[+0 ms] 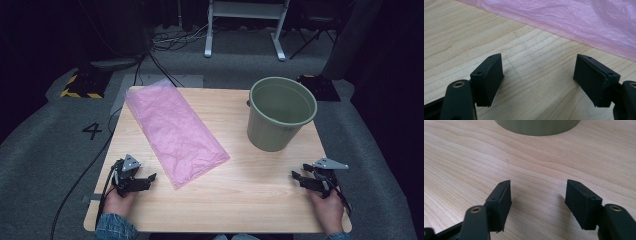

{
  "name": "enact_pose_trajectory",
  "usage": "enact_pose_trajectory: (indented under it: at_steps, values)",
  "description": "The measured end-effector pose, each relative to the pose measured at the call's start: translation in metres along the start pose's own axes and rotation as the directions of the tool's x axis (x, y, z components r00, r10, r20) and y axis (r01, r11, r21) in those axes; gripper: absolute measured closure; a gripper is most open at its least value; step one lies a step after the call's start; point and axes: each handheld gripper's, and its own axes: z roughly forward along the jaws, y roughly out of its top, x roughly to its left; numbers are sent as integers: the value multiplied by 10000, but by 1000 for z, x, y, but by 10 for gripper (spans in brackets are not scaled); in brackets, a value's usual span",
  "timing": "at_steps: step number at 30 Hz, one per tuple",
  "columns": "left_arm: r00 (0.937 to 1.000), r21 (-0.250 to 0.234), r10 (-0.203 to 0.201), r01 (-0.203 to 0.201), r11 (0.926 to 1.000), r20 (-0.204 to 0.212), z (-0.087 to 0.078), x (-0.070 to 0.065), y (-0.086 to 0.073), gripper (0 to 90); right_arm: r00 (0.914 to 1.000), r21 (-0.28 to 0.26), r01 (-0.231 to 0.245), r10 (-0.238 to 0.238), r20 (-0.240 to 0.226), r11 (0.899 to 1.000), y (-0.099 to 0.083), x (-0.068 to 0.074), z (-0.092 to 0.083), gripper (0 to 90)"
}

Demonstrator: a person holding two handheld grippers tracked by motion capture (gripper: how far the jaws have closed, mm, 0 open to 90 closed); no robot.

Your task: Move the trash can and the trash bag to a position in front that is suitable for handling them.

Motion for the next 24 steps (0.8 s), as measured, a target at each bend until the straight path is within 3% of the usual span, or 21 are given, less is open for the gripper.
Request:
enact_pose_trajectory:
  at_steps: [3,20,24]
  values:
    - [9999,9,-132,132,9999,-90,0,-2,0,219,10000,10,-13,13,0,10000,0,0,0,369]
    - [10000,56,29,-30,10000,29,1,-1,1,197,9999,43,-68,68,119,10000,0,0,0,338]
    - [10000,61,-4,4,10000,-6,1,-1,1,195,9998,28,-143,143,129,9999,0,0,-1,373]
